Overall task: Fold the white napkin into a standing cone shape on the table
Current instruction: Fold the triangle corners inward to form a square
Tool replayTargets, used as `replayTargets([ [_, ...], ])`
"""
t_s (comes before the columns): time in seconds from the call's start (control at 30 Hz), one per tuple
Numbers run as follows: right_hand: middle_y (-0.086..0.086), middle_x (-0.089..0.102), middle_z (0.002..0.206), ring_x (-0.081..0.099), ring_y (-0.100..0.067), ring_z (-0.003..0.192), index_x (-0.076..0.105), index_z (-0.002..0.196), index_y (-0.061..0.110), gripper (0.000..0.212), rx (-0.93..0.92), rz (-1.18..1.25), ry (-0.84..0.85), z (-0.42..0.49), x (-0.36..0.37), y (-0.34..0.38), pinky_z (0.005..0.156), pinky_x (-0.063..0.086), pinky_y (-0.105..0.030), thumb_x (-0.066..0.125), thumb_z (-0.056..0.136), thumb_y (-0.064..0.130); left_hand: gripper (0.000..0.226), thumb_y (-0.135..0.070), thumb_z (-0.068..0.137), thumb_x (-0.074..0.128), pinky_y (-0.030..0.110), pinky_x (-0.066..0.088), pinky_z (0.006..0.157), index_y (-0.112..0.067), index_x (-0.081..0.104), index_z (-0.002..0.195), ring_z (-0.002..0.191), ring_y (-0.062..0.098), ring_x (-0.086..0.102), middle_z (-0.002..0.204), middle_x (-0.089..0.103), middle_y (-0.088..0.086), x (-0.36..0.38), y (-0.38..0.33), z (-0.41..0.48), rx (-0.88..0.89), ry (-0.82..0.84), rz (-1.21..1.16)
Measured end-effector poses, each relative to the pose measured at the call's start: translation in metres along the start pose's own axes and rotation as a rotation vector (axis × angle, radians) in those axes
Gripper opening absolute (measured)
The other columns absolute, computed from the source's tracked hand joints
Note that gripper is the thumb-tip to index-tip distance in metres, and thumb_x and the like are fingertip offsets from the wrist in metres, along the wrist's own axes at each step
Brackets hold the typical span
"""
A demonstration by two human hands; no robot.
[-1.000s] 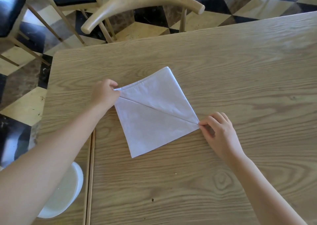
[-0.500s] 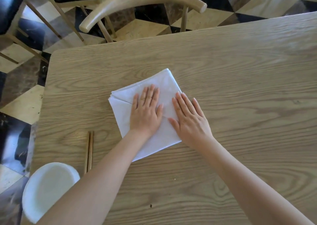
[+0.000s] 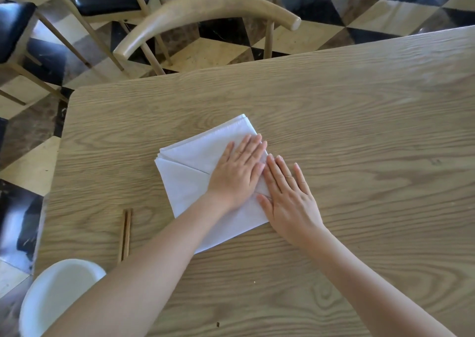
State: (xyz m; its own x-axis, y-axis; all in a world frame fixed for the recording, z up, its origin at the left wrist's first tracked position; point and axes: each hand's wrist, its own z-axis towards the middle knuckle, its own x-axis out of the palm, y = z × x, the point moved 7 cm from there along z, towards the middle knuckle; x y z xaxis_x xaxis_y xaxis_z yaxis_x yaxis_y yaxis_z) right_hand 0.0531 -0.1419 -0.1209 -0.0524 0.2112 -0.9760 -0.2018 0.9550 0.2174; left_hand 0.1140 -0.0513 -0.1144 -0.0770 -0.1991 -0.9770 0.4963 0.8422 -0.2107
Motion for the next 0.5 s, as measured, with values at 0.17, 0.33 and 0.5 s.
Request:
replayTargets([
  [0.17,-0.008,0.029,0.153,0.023,-0.021,0.142,0.028,0.144,0.005,0.061,-0.011,-0.007,0.006,0.0,0.001,0.001,0.116,0.011,-0.042,0.028,0.095,0.042,0.066,-0.047,0.089,0.009,0.036,0.0,0.117,-0.017,0.015,0.148,0.144,0.012,0.007,0.157,0.013,-0.002,0.002,0.036,0.027,-0.074,0.055,0.07],
  [0.33,-0.007,0.026,0.153,0.022,-0.02,0.142,0.028,0.145,0.006,0.063,-0.037,-0.035,0.03,-0.011,-0.002,-0.002,0.115,0.012,-0.041,0.029,0.094,0.043,0.071,-0.052,0.086,0.008,0.038,-0.002,0.117,-0.017,0.014,0.148,0.144,0.014,0.008,0.157,0.015,-0.002,-0.001,0.059,0.044,-0.116,0.036,0.114],
  [0.5,-0.004,0.026,0.154,0.023,-0.018,0.142,0.029,0.145,0.008,0.067,-0.103,-0.057,0.066,-0.035,-0.003,-0.013,0.115,0.016,-0.042,0.03,0.093,0.052,0.073,-0.053,0.085,0.003,0.039,-0.006,0.117,-0.017,0.007,0.148,0.145,0.015,0.001,0.158,0.008,-0.001,-0.001,0.065,0.046,-0.145,0.053,0.136],
])
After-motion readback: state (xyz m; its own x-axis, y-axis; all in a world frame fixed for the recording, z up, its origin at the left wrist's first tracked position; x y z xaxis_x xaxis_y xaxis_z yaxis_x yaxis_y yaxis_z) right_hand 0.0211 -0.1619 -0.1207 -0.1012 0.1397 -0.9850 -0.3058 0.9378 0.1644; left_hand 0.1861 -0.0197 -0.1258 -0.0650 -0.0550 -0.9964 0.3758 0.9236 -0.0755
